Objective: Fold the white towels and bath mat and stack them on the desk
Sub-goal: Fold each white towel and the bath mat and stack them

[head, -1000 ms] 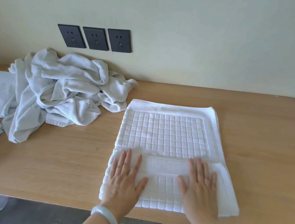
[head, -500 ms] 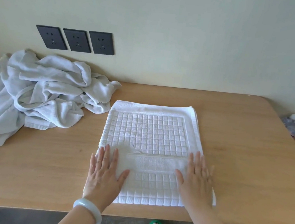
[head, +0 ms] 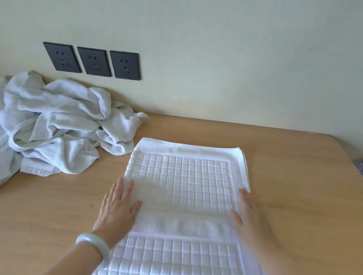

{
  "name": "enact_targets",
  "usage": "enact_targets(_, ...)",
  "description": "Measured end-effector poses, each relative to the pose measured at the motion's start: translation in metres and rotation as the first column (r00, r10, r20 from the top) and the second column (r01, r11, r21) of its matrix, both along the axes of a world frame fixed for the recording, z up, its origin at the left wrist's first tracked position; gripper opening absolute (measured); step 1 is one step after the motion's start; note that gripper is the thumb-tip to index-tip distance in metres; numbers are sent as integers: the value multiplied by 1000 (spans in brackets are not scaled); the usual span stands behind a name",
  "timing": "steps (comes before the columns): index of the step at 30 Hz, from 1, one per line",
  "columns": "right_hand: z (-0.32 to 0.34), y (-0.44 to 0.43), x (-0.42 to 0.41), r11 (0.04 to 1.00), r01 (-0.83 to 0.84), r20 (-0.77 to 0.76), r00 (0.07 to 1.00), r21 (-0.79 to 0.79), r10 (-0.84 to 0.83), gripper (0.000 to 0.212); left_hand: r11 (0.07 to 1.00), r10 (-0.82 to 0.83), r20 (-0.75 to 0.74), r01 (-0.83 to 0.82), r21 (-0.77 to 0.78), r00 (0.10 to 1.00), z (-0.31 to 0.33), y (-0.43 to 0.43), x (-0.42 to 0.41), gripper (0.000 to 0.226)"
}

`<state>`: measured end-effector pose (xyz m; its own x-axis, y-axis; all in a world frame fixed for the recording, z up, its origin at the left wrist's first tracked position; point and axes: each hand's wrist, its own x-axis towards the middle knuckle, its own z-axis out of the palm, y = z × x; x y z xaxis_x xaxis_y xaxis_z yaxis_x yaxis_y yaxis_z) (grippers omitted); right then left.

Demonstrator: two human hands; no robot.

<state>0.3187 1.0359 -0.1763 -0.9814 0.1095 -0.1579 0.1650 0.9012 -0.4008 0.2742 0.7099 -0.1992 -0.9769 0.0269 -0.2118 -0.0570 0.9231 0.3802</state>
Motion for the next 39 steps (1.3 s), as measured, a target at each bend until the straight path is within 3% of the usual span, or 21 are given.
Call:
enact_targets(3, -2, -10, -51, 972, -223, -12, 975, -75, 223, 55, 999, 3, 105, -8, 43, 995, 8, 3, -46, 68)
enact_targets(6, -14, -10, -88, 900, -430, 23, 903, 65, 430, 52, 999, -36, 102, 34, 22, 994, 11, 10, -84, 75)
enact_targets(10, -12, 0, -134, 921, -348, -196, 904, 176, 379, 25, 997, 75, 94, -76, 1, 993, 21, 24, -134, 88)
enact_targets(13, -8, 10, -172, 934, -257, -271, 908, 247, 321, 30, 934, 247, 150, -276, 225, 957, 26, 25, -178, 76)
enact_targets(16, 0, 16, -202, 903, -311, -132, 923, 296, 362, 42, 796, 337, 239, -411, 445, 911, 32, 25, -204, 48)
enact_targets(18, 7, 20, -218, 884, -333, 42, 940, 328, 339, 39, 737, 333, 337, -466, 489, 880, 34, 21, -218, 25)
enact_targets(21, 13, 28, -238, 839, -360, 177, 933, 409, 314, 30, 578, 303, 561, -617, 535, 770, 35, 7, -232, 17)
enact_targets(22, 15, 31, -243, 841, -362, 212, 930, 401, 299, 25, 569, 292, 596, -637, 521, 748, 35, 2, -235, 15)
enact_targets(24, 20, 36, -246, 851, -383, 293, 912, 359, 287, 13, 611, 251, 602, -606, 510, 758, 36, -7, -238, 22)
enact_targets(26, 24, 42, -242, 885, -354, 267, 923, 302, 278, 12, 647, 192, 527, -510, 566, 828, 45, -12, -235, 24)
enact_targets(29, 37, 49, -220, 942, -264, 55, 964, 208, 259, 13, 729, 100, 381, -328, 601, 919, 71, -16, -217, 13)
enact_targets(33, 63, 47, -146, 969, -231, -189, 951, 88, 244, 44, 781, -5, 212, -129, 611, 977, 109, -27, -156, 14)
enact_targets(36, 64, 43, -67, 957, -256, -293, 912, 140, 287, 47, 828, -108, 103, 32, 560, 989, 128, -35, -91, 17)
enact_targets(39, 58, 33, 6, 929, -279, -319, 881, 243, 348, 42, 886, -187, -90, 208, 414, 978, 123, -47, -25, 29)
